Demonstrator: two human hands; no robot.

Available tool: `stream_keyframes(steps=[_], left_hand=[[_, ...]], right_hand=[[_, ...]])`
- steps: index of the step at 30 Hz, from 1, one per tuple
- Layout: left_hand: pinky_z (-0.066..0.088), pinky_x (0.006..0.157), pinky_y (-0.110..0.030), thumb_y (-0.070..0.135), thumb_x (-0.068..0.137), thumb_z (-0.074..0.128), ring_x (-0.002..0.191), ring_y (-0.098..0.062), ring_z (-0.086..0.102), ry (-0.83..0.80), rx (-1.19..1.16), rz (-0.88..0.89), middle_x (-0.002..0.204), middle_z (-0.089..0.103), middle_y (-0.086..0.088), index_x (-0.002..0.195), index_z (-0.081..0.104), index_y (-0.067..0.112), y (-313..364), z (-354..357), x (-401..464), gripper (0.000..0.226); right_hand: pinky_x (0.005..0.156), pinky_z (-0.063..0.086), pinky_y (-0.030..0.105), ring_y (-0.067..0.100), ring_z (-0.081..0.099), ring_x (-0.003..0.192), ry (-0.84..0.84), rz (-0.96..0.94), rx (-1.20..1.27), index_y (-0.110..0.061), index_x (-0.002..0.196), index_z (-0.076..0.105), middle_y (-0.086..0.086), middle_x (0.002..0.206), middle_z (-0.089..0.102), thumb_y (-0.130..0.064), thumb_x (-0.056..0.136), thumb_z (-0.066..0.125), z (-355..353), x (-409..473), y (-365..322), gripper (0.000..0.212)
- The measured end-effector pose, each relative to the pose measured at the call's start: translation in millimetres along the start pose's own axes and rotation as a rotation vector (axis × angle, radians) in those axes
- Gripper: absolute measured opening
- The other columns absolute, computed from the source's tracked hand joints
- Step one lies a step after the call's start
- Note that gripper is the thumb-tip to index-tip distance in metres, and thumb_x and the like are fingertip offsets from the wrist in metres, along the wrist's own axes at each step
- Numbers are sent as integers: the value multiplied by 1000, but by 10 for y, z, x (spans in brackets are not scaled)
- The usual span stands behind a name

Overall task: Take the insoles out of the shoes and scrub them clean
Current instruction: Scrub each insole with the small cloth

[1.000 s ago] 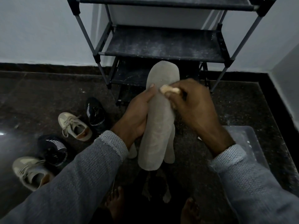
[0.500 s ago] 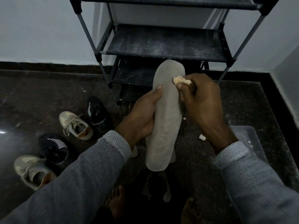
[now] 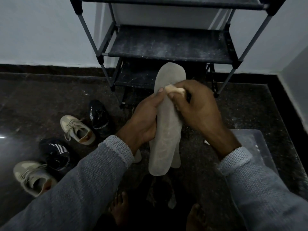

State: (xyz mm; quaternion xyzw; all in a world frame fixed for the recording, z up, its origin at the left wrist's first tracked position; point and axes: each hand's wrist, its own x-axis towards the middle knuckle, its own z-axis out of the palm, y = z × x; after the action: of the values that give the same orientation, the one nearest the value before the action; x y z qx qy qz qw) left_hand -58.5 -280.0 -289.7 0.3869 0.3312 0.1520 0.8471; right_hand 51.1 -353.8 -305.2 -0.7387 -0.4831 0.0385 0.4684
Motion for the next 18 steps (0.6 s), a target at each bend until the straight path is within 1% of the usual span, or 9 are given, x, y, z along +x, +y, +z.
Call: stream_keyframes(steps=[2,5,8,10,12,13,14,15,18], left_hand=[[55,83,-32,29,103,34,93,-22,65,12,-5,8,113,64,-14,133,50,4,3,-18,5,42],[56,81,-33,29,103,35,93,-22,65,0,7,1,116,64,-14,132,51,6,-3,-6,-8,41],[57,76,-33,30,102,36,87,-21,67,-9,32,-14,104,67,-11,127,54,7,-26,14,-12,38],[57,77,-33,31,102,36,88,-21,67,0,19,-9,106,67,-12,130,52,6,-5,-3,2,40],[59,74,-33,33,102,37,86,-22,68,15,-31,-11,108,66,-15,132,51,3,38,-36,19,44],[59,71,-32,34,102,37,82,-22,69,25,-54,-17,106,66,-15,130,52,2,64,-54,23,45],[59,69,-33,35,102,37,78,-22,69,33,-69,-23,102,67,-15,129,53,1,80,-67,20,46],[59,68,-33,35,102,37,77,-22,69,34,-77,-27,100,67,-15,128,53,1,89,-74,14,46],[59,70,-35,35,102,38,78,-22,70,44,-63,-19,99,69,-14,127,53,2,85,-71,3,44]], right_hand=[[73,47,18,9,59,83,-63,-47,4,-9,98,69,-2,91,65,-17,88,65,39,0,-51,13],[71,45,17,10,58,81,84,-12,-29,-7,96,70,-2,89,64,-17,89,65,18,51,6,13],[67,48,17,9,61,78,159,99,-32,-10,98,69,2,88,67,-23,91,63,-47,89,109,16],[68,50,19,7,61,76,86,95,12,-11,97,70,0,87,67,-24,90,64,-53,78,89,15],[69,46,16,5,58,78,-103,3,0,-12,97,70,-5,89,65,-22,89,66,-22,39,-8,14],[69,45,15,5,57,80,-187,-51,-10,-11,97,70,-5,89,64,-22,88,67,0,23,-55,14],[70,45,17,6,57,80,-225,-78,-15,-11,96,71,-3,89,65,-22,88,67,15,16,-76,14],[70,46,21,7,57,79,-204,-74,-21,-10,96,71,0,89,66,-21,88,67,14,21,-68,14],[72,52,37,15,62,76,5,49,-18,-10,93,71,3,85,67,-22,89,66,-47,54,71,13]])
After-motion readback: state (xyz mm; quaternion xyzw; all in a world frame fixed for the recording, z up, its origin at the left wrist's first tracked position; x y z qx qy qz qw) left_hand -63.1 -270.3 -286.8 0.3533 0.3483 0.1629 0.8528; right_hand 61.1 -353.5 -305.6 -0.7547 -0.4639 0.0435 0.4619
